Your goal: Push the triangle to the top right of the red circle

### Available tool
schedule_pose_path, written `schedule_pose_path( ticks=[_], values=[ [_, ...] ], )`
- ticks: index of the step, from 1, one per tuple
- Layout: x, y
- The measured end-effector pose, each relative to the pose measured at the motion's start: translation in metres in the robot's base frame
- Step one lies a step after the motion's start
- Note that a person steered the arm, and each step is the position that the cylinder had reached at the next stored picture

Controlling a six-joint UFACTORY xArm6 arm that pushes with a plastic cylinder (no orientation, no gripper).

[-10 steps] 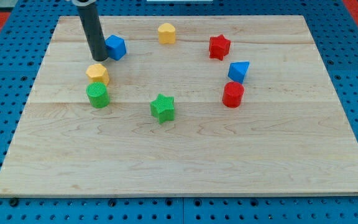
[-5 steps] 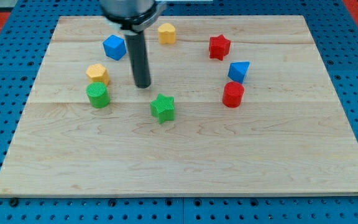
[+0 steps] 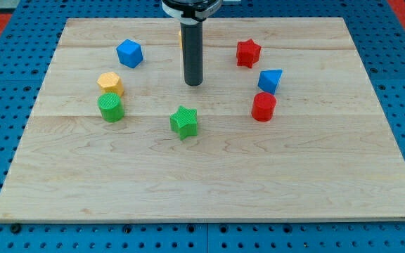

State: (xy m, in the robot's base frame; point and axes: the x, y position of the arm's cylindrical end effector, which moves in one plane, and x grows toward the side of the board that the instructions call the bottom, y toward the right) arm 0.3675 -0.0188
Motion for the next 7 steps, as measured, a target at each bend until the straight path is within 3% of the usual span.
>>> schedule_pose_path(
  ticks=[2,3,4,6,7],
  values=[
    [0.008,0.008],
    [-0.002,0.093],
    [0.008,0.120],
    [-0.037,0.154],
    [-0.045,0.215]
  ],
)
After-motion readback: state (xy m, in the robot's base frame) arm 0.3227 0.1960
